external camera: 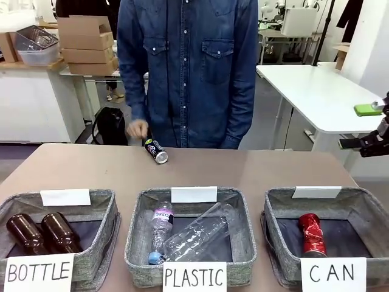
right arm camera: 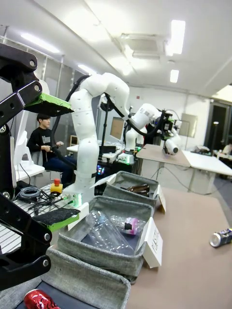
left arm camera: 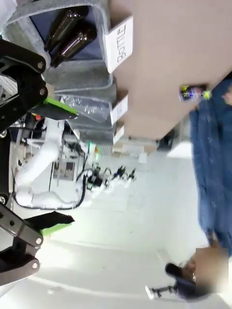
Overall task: Sort the can waste into the basket.
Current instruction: Pick up the can waste from the table and place it in the right Fabric basket.
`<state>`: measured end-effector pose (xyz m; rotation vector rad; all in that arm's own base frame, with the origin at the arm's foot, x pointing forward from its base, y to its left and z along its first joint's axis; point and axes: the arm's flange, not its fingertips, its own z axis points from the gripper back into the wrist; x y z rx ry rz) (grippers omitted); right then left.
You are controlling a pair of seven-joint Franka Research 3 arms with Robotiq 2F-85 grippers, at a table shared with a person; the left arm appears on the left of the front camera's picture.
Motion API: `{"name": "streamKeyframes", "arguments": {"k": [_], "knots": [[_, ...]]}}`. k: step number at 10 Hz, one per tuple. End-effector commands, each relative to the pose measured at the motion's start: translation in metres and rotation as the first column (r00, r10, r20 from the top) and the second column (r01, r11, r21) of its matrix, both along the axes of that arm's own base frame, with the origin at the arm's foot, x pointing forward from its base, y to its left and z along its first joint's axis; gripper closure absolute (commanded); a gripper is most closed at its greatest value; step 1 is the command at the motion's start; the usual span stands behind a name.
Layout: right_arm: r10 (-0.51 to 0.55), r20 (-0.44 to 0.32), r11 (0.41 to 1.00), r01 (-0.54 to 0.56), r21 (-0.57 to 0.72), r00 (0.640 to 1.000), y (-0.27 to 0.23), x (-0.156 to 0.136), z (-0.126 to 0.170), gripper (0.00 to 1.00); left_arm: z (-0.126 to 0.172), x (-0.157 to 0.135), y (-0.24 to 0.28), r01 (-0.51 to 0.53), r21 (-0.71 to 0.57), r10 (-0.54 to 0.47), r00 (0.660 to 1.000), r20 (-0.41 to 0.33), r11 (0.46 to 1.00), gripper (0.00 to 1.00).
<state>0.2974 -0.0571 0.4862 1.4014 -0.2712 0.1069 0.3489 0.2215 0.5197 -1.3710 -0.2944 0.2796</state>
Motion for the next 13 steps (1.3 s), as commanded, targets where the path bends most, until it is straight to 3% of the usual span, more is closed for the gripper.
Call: {"name": "streamKeyframes", "arguments": {"k": [1,2,5,6,7,11,12,13], "knots": [[0.009,0.018,1.0,-0.009,-0.005,1.0,-0.002,-0.001,0.002,0.0,0.001,0.024,-0.073,0.036,0.184,-0.014,0.993,-0.117,0.982,0.0],[0.009,0.018,1.0,-0.009,-0.005,1.0,-0.002,-0.001,0.002,0.0,-0.002,0.045,-0.104,0.065,0.278,-0.016,0.984,-0.175,0.958,0.0],[0.009,0.018,1.0,-0.009,-0.005,1.0,-0.002,-0.001,0.002,0.0,-0.03,0.089,-0.208,0.103,0.479,0.0,0.977,-0.211,0.872,0.0],[0.009,0.018,1.0,-0.009,-0.005,1.0,-0.002,-0.001,0.002,0.0,-0.042,0.094,-0.242,0.207,0.493,-0.119,0.972,-0.205,0.845,0.0],[0.009,0.018,1.0,-0.009,-0.005,1.0,-0.002,-0.001,0.002,0.0,-0.02,0.083,-0.193,0.07,0.432,0.003,0.986,-0.168,0.899,0.0],[0.009,0.018,1.0,-0.009,-0.005,1.0,-0.002,-0.001,0.002,0.0,-0.027,0.089,-0.204,0.079,0.443,-0.003,0.985,-0.17,0.893,0.0],[0.009,0.018,1.0,-0.009,-0.005,1.0,-0.002,-0.001,0.002,0.0,-0.031,0.11,-0.243,-0.09,0.534,0.305,0.894,-0.328,0.84,0.0],[0.009,0.018,1.0,-0.009,-0.005,1.0,-0.002,-0.001,0.002,0.0,-0.033,0.123,-0.282,0.008,0.591,0.272,0.883,-0.383,0.807,0.0]]}}
